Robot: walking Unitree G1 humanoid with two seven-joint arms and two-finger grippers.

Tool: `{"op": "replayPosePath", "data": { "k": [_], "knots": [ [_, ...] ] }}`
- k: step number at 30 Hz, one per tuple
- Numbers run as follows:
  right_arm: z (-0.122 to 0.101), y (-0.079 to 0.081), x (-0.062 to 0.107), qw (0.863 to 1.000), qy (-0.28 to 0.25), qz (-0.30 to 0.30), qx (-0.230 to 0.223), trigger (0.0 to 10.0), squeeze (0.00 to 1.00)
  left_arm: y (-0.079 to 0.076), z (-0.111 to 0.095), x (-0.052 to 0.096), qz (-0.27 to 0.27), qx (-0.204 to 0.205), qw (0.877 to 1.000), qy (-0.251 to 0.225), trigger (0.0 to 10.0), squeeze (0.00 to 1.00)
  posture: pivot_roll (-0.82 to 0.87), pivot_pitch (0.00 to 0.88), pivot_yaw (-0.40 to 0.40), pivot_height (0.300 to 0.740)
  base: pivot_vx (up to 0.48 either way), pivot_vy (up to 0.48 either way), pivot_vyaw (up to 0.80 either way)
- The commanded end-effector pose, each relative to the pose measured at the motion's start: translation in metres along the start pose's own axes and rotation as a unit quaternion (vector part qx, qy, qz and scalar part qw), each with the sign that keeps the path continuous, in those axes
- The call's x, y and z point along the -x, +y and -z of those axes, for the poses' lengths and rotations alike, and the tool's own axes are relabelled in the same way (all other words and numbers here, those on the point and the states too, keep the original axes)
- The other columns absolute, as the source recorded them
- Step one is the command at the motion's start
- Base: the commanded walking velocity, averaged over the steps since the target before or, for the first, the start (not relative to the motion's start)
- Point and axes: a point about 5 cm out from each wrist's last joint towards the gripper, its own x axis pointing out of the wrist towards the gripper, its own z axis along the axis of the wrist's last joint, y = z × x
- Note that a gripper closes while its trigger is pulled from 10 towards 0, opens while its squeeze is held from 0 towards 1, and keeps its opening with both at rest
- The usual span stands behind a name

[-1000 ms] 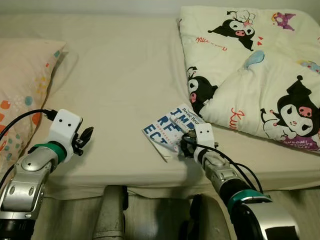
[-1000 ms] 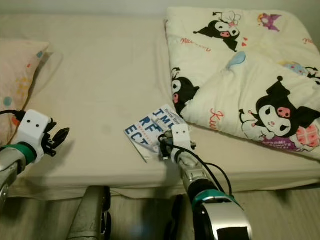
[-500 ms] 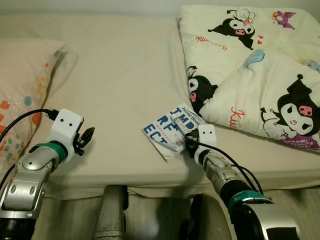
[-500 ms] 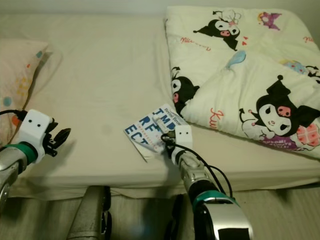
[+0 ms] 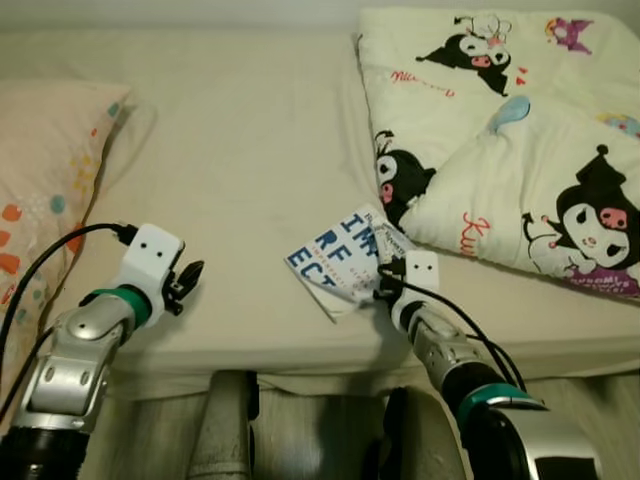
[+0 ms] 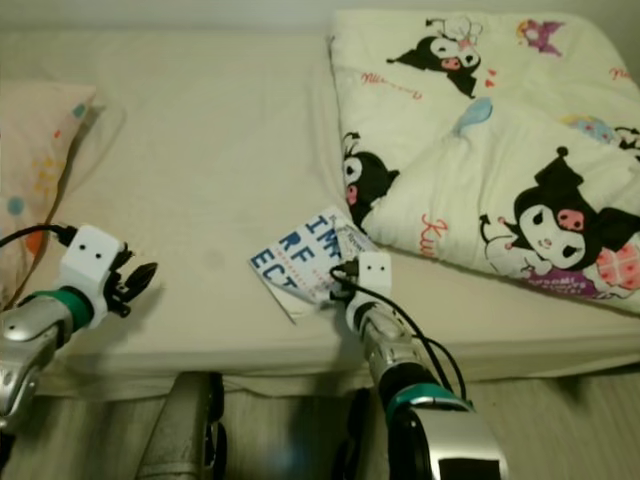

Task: Clean up the room

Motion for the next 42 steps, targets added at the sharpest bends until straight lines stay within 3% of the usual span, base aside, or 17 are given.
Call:
{"op": "replayPosePath", "data": {
  "k": [1,6,8,11,13,18,20,30,31,32,33,34,35,37,40,42],
  "knots": [
    [0.016,0.001,0.003,1.000,0.018,-0.002,-0.013,0.0,0.00,-0.005,0.011,-0.001,0.004,0.002,1.000,0.014,10.0,0.00,0.25,0.178,0.055,0.597,0.000,0.000,0.00],
    [0.021,0.008,0.006,0.998,-0.005,-0.029,-0.047,0.0,0.00,-0.025,0.024,-0.009,0.010,0.017,1.000,0.022,10.0,0.00,0.18,0.099,0.027,0.597,0.000,0.000,0.00],
    [0.021,0.008,0.006,0.998,-0.005,-0.029,-0.047,0.0,0.00,-0.025,0.024,-0.009,0.010,0.017,1.000,0.022,10.0,0.00,0.18,0.099,0.027,0.597,0.000,0.000,0.00],
    [0.024,0.014,0.009,0.996,-0.023,-0.046,-0.070,0.0,0.00,-0.037,0.030,-0.010,0.018,0.019,0.999,0.022,10.0,0.00,0.15,0.066,0.019,0.597,0.000,0.000,0.00],
    [0.026,0.016,0.015,0.993,-0.056,-0.060,-0.090,0.0,0.00,-0.053,0.038,-0.006,0.026,0.023,0.999,0.019,10.0,0.00,0.13,0.016,0.003,0.597,0.000,0.000,0.00],
    [0.028,0.014,0.023,0.991,-0.080,-0.064,-0.089,0.0,0.00,-0.064,0.044,-0.001,0.022,0.029,0.999,0.017,10.0,0.00,0.11,0.000,0.001,0.597,0.000,0.000,0.00],
    [0.028,0.005,0.035,0.991,-0.102,-0.052,-0.075,0.0,0.00,-0.072,0.047,0.003,0.012,0.028,0.999,0.008,10.0,0.00,0.09,0.000,-0.009,0.597,0.000,0.000,0.00],
    [0.045,0.000,0.057,0.993,-0.104,-0.038,-0.050,0.0,0.00,-0.082,0.051,0.009,-0.022,0.024,0.999,-0.015,10.0,0.00,0.09,0.000,-0.026,0.597,0.000,0.000,0.00],
    [0.045,-0.001,0.058,0.993,-0.106,-0.028,-0.038,1.4,0.00,-0.082,0.051,0.010,-0.027,-0.006,0.999,-0.021,10.0,0.00,0.08,0.000,-0.022,0.597,0.000,0.000,0.00],
    [0.045,-0.001,0.058,0.993,-0.106,-0.028,-0.038,1.4,0.00,-0.082,0.051,0.010,-0.027,-0.006,0.999,-0.021,10.0,0.00,0.08,0.000,-0.022,0.597,0.000,0.000,0.00],
    [0.044,-0.002,0.058,0.994,-0.107,-0.019,-0.034,6.8,0.00,-0.081,0.052,0.012,-0.034,-0.054,0.998,-0.028,10.0,0.00,0.08,0.000,-0.019,0.597,0.000,0.000,0.00],
    [0.044,-0.002,0.058,0.994,-0.107,-0.019,-0.034,6.8,0.00,-0.081,0.052,0.012,-0.034,-0.054,0.998,-0.028,10.0,0.00,0.08,0.000,-0.019,0.597,0.000,0.000,0.00],
    [0.044,-0.002,0.057,0.994,-0.105,-0.019,-0.034,10.0,0.00,-0.078,0.054,0.015,-0.052,-0.056,0.997,-0.027,10.0,0.00,0.09,0.000,-0.024,0.597,0.000,0.000,0.00],
    [0.044,-0.002,0.057,0.994,-0.105,-0.019,-0.034,10.0,0.00,-0.078,0.054,0.015,-0.052,-0.056,0.997,-0.027,10.0,0.00,0.09,0.000,-0.024,0.597,0.000,0.000,0.00],
    [0.055,-0.003,0.056,0.996,-0.071,-0.007,-0.046,10.0,0.00,-0.072,0.052,0.014,-0.095,0.018,0.995,-0.022,10.0,0.00,0.13,0.000,-0.043,0.606,0.000,0.000,0.00],
    [0.058,-0.002,0.056,0.997,-0.060,-0.002,-0.047,10.0,0.00,-0.075,0.048,0.012,-0.088,0.021,0.996,-0.027,10.0,0.00,0.14,0.000,-0.043,0.611,0.000,0.000,0.00]
  ]
}}
